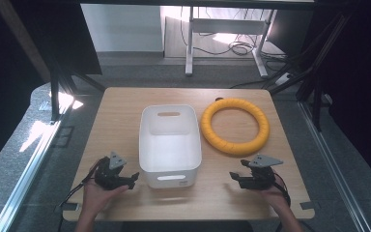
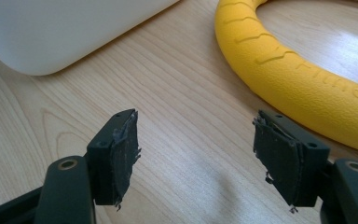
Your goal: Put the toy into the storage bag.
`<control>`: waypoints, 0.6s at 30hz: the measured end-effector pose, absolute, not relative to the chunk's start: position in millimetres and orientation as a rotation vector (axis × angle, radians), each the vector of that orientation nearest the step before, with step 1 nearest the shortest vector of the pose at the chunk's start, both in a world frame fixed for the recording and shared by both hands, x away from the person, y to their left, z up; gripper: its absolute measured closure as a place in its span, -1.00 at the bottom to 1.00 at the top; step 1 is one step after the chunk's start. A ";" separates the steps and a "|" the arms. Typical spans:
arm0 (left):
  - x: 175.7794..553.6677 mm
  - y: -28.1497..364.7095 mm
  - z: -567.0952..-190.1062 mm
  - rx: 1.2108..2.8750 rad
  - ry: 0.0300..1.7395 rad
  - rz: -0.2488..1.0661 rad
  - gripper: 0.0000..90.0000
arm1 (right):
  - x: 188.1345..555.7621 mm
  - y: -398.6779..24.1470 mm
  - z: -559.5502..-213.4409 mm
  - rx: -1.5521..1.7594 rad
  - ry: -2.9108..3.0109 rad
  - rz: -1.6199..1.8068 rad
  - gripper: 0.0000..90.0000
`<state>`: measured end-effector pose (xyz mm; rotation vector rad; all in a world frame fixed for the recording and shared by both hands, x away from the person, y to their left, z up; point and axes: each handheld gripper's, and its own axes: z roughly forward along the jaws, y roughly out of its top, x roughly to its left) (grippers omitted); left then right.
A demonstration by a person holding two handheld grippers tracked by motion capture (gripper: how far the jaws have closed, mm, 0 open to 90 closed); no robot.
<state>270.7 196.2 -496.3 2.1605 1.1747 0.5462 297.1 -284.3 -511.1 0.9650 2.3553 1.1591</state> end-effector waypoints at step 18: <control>276.0 196.4 -496.8 2.169 1.177 0.532 -0.69 | 295.3 -280.3 -511.4 0.891 2.442 1.068 -0.37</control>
